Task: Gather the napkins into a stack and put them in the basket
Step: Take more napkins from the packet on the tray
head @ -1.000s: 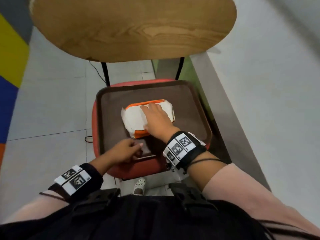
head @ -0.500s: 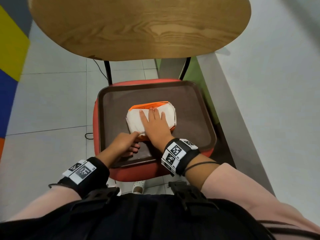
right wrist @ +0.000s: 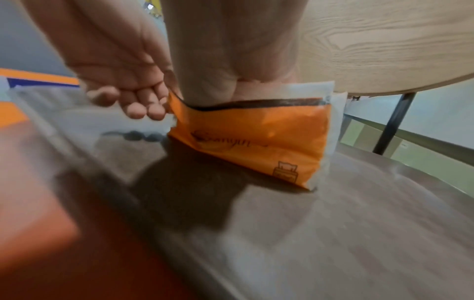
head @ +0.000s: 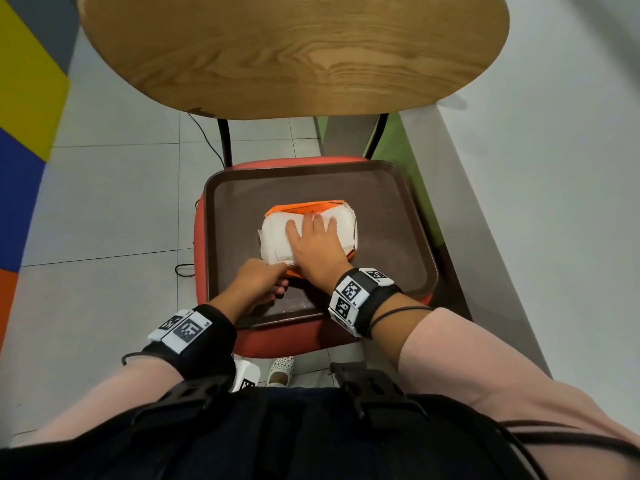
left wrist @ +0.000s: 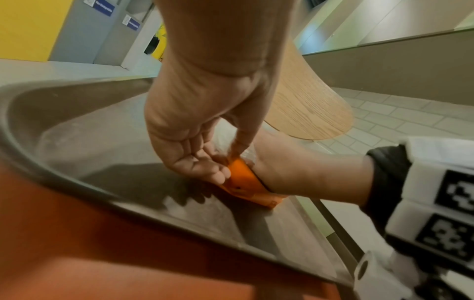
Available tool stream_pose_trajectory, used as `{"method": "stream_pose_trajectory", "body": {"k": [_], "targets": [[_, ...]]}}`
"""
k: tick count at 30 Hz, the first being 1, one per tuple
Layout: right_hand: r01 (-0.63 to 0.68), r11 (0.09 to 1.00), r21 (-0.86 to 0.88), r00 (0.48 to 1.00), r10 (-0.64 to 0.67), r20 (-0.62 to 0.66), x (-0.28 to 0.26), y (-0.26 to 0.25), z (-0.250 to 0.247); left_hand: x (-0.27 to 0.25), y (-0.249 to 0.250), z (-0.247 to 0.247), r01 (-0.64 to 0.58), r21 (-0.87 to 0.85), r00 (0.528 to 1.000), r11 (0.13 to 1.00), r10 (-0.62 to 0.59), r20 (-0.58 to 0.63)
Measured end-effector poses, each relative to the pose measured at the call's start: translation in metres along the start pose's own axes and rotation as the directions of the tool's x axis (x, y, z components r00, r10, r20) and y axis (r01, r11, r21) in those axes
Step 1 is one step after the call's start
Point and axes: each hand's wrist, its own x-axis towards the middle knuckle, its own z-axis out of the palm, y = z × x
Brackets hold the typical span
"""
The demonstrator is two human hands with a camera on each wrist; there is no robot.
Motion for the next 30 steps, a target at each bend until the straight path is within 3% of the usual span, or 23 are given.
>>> {"method": "stream_pose_trajectory", "body": {"k": [8,11,18,23,27,30], "targets": [[0.099,0.969,0.225,0.995,-0.091,-0.046,0.002,0.019,-0.006,0.0,0.0,-0.003,0.03,-0.013,1.0,0.999,-0.03,-0.002],[0.144,0.974,0.177,0.989,-0.136,-0.057,0.002,0.023,-0.005,0.002,0.0,-0.005,0.022,-0.005,1.0,1.0,-0.022,-0.002],[0.016,1.0,0.019,1.0,-0.016,0.009,0.005,-0.004,-0.012,-0.001,0.003,-0.002,-0.035,0.055,0.999,0.998,0.035,0.007],[0.126,0.961,0.245,0.992,-0.119,-0.042,0.011,0.022,-0.022,0.001,0.001,-0.001,-0.009,0.088,1.0,0.996,0.011,-0.022],[0.161,0.918,0.362,0.987,-0.146,-0.07,0.008,0.034,-0.023,0.005,0.007,0.002,0.018,-0.088,0.998,0.996,-0.023,-0.058],[0.189,0.877,0.442,0.977,-0.121,-0.179,0.0,0.034,-0.022,0.01,0.008,0.003,0.068,-0.09,0.995,0.994,-0.074,-0.062]]}}
